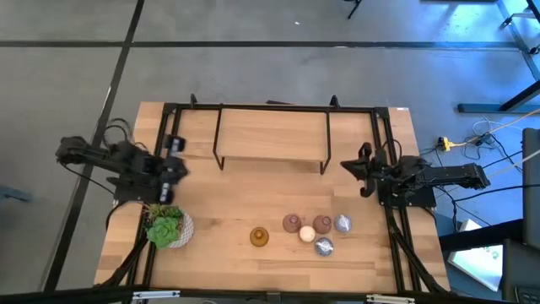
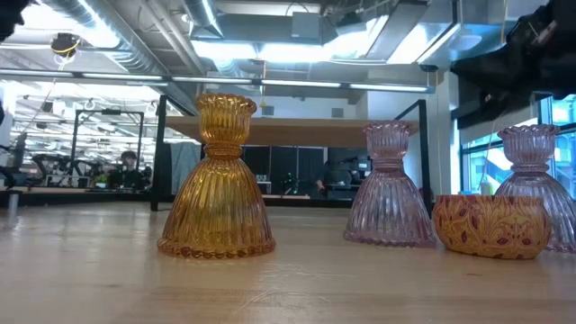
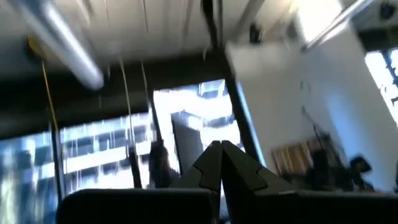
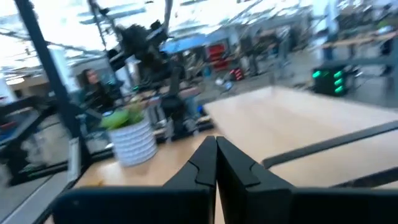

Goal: Pick & Place candle stick holders
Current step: Put the light blue scented candle on the shelf

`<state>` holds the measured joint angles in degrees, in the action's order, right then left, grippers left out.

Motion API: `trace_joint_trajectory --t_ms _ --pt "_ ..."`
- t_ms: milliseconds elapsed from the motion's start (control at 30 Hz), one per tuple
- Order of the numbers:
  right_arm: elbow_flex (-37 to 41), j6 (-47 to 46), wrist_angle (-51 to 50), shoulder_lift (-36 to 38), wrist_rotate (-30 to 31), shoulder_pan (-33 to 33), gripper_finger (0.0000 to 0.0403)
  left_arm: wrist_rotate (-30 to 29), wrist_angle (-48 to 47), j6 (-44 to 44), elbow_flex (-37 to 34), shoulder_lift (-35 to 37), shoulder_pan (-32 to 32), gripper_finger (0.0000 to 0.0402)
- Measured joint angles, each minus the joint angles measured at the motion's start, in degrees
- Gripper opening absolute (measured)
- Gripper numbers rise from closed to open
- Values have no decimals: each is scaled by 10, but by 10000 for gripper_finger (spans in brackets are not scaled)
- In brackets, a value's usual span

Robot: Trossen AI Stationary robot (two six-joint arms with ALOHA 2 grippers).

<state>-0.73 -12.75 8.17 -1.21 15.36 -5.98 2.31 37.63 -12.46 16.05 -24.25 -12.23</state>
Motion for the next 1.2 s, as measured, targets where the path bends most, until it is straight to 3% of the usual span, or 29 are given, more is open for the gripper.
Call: trace_joint_trajectory --t_ms 67,233,467,700,833,967,1200 --pt "0 8 8 0 13 0 5 -31 -45 41 23 -50 0 2" --pt "0 8 9 0 11 0 5 -114 -45 119 88 -189 -2 2" --pt "0 -11 12 0 -4 0 5 -103 -122 164 239 -374 -77 2" --pt "0 -16 18 0 -21 0 5 -102 -260 188 388 -482 -193 2" --pt "0 -12 36 0 -20 0 5 -108 -292 233 410 -526 -234 2" --pt "0 12 52 0 -20 0 5 -142 -312 336 410 -566 -261 2" --pt "0 -10 53 0 -21 0 5 -196 -335 450 410 -614 -256 2"
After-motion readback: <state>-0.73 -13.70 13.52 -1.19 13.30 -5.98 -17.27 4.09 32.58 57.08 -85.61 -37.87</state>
